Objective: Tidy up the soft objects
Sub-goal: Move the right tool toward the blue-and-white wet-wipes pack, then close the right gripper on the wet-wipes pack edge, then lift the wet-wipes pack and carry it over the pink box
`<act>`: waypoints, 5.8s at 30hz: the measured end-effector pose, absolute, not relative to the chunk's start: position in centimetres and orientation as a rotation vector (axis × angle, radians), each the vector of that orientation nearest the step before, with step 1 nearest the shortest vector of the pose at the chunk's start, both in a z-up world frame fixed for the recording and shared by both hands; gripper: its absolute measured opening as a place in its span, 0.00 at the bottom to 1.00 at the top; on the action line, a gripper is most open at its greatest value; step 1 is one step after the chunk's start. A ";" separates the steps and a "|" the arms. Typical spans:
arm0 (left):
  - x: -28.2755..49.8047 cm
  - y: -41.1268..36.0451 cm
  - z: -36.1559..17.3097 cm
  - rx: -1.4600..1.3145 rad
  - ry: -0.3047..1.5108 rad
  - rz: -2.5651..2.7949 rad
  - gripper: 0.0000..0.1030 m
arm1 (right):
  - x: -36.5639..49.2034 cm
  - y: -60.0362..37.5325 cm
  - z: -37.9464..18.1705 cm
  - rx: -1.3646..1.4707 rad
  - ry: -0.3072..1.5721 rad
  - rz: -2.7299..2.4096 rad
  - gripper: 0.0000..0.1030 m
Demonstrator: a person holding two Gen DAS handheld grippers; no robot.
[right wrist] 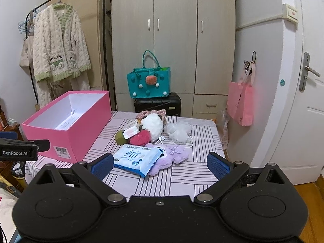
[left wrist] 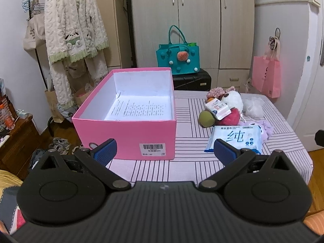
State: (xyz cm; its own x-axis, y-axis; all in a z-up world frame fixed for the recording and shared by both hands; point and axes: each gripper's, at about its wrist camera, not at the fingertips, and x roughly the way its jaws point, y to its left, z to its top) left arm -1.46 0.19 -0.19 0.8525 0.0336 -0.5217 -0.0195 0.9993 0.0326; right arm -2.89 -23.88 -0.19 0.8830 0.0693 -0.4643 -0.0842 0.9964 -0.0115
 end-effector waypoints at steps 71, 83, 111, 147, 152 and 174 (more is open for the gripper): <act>14.8 -9.3 -7.4 0.047 0.810 -0.441 0.93 | 9.1 -23.6 -11.6 -0.171 0.510 0.423 0.85; 17.4 -8.4 -9.9 -0.030 0.885 -0.444 0.93 | 9.7 -22.7 -12.4 -0.230 0.506 0.400 0.71; 15.8 -8.1 -11.6 -0.115 0.880 -0.378 0.75 | 9.5 -22.5 -13.5 -0.180 0.497 0.394 0.46; 6.6 -1.2 -4.1 -0.185 0.943 -0.441 0.74 | 3.2 -19.3 -5.1 -0.116 0.656 0.521 0.43; 5.5 1.0 -4.1 -0.210 0.952 -0.406 0.74 | 2.5 -17.3 -4.0 -0.167 0.679 0.581 0.43; 6.6 9.4 1.3 -0.250 0.790 -0.332 0.74 | 4.4 -9.3 0.9 -0.284 0.558 0.683 0.43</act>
State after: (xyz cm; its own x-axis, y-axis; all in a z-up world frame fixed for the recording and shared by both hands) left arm 6.60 9.37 1.25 0.6562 -0.3822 -0.6506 0.1974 0.9192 -0.3408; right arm 4.41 -9.25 0.86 0.6384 0.5154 -0.5717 -0.6627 0.7459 -0.0676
